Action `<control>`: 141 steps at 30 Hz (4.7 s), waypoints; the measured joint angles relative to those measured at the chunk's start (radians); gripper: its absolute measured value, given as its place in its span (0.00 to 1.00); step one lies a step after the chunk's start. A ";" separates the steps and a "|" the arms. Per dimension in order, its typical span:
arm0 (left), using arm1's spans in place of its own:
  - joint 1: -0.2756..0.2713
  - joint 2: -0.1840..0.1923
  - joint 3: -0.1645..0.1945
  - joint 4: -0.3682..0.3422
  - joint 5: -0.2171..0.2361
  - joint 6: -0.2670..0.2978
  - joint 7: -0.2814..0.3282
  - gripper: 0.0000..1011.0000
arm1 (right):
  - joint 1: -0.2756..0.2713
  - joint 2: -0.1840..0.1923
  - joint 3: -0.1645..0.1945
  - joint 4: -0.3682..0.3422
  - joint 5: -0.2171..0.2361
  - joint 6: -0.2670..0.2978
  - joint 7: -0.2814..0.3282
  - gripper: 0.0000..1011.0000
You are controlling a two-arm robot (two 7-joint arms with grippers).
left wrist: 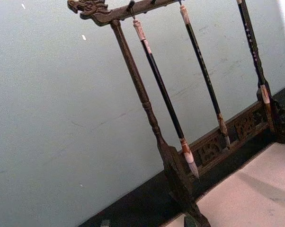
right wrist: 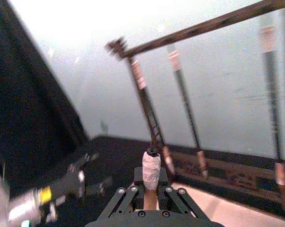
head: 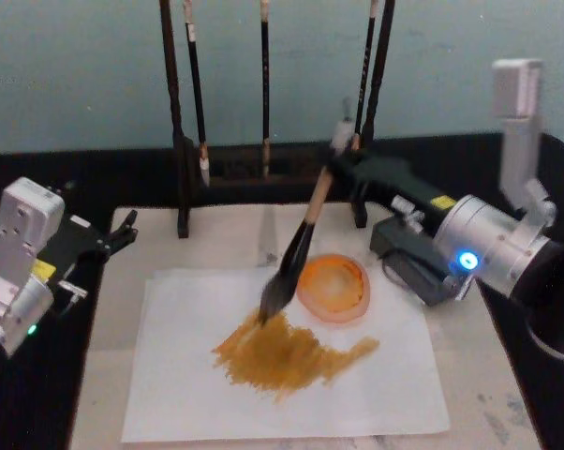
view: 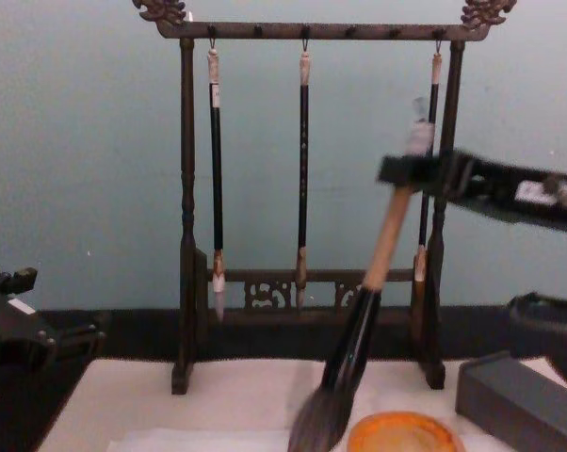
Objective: Pick up the brush from the inkstone, write on the paper, then place the brush back to its original position.
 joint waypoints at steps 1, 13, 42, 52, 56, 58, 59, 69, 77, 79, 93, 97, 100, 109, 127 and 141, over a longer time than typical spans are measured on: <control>0.000 0.000 0.000 0.000 0.000 0.000 0.000 1.00 | -0.005 -0.006 0.013 0.002 0.022 -0.003 -0.007 0.15; 0.000 0.000 0.000 0.000 0.000 0.000 0.000 1.00 | -0.061 -0.020 0.140 0.014 0.228 -0.006 -0.059 0.15; 0.000 0.000 0.000 0.000 0.000 0.000 0.000 1.00 | -0.082 -0.023 0.264 0.226 0.588 0.028 -0.077 0.15; 0.000 0.000 0.000 0.000 0.000 0.000 0.000 1.00 | -0.048 -0.008 0.243 0.335 0.629 0.046 -0.062 0.15; 0.000 0.000 0.000 0.000 0.000 0.000 0.000 1.00 | -0.037 -0.005 0.231 0.361 0.641 0.053 -0.058 0.15; 0.000 0.000 0.000 0.000 0.000 0.000 0.000 1.00 | -0.030 -0.004 0.223 0.375 0.649 0.058 -0.057 0.15; 0.000 0.000 0.000 0.000 0.000 0.000 0.000 1.00 | -0.025 -0.004 0.218 0.384 0.654 0.060 -0.057 0.15; 0.000 0.000 0.000 0.000 0.000 0.000 0.000 1.00 | 0.004 -0.008 0.191 0.433 0.676 0.056 -0.068 0.15; 0.000 0.000 0.000 0.000 0.000 0.000 0.000 1.00 | 0.029 -0.012 0.165 0.463 0.681 0.040 -0.080 0.15; 0.000 0.000 0.000 0.000 0.000 0.000 0.000 1.00 | 0.037 -0.013 0.156 0.470 0.681 0.036 -0.083 0.15; 0.000 0.000 0.000 0.000 0.000 0.000 0.000 1.00 | 0.093 -0.018 0.105 0.526 0.688 0.018 -0.093 0.15; 0.000 0.000 0.000 0.000 0.000 0.000 0.000 1.00 | 0.103 -0.016 0.095 0.535 0.692 0.013 -0.093 0.15; 0.000 0.000 0.000 0.000 0.000 0.000 0.000 1.00 | 0.109 -0.015 0.087 0.540 0.696 0.009 -0.092 0.15; 0.000 0.000 0.000 0.000 0.000 0.000 0.000 1.00 | 0.115 -0.013 0.079 0.544 0.699 0.001 -0.098 0.15; 0.000 0.000 0.000 0.000 0.000 0.000 0.000 1.00 | 0.112 -0.013 0.083 0.541 0.698 0.003 -0.094 0.51; 0.000 0.000 0.000 0.000 0.000 0.000 0.000 1.00 | 0.111 -0.013 0.084 0.540 0.697 0.005 -0.093 0.92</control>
